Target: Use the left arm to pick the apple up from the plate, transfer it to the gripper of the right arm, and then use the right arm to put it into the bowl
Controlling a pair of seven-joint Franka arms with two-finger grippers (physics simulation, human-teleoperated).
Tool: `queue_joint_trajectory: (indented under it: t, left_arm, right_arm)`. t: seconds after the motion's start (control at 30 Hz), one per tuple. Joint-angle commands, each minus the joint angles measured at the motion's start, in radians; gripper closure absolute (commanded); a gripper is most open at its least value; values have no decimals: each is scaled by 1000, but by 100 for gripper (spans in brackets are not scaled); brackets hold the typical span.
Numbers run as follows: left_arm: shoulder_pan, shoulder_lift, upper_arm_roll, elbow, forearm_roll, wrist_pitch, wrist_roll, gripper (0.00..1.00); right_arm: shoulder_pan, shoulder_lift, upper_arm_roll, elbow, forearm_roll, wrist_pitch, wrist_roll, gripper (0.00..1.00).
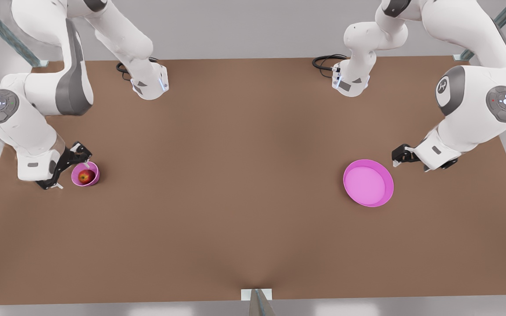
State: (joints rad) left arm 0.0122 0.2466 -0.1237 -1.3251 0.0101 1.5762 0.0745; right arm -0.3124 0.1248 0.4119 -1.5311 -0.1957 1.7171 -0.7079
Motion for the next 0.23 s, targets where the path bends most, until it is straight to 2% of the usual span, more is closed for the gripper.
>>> queue_joint_trajectory:
  t: [0.0,0.07,0.2]
  left_arm:
    - [0,-1,-1,6,1,1,-73,0]
    - [6,-6,1,7,1,-5,-73,0]
    - [2,-7,1,7,1,-7,-75,0]
  right_arm:
    - [185,-79,-248,-37,174,-100,610,0]
    - [303,-76,-354,-34,176,-131,694,0]
    - [305,-25,-344,45,185,-165,772,0]
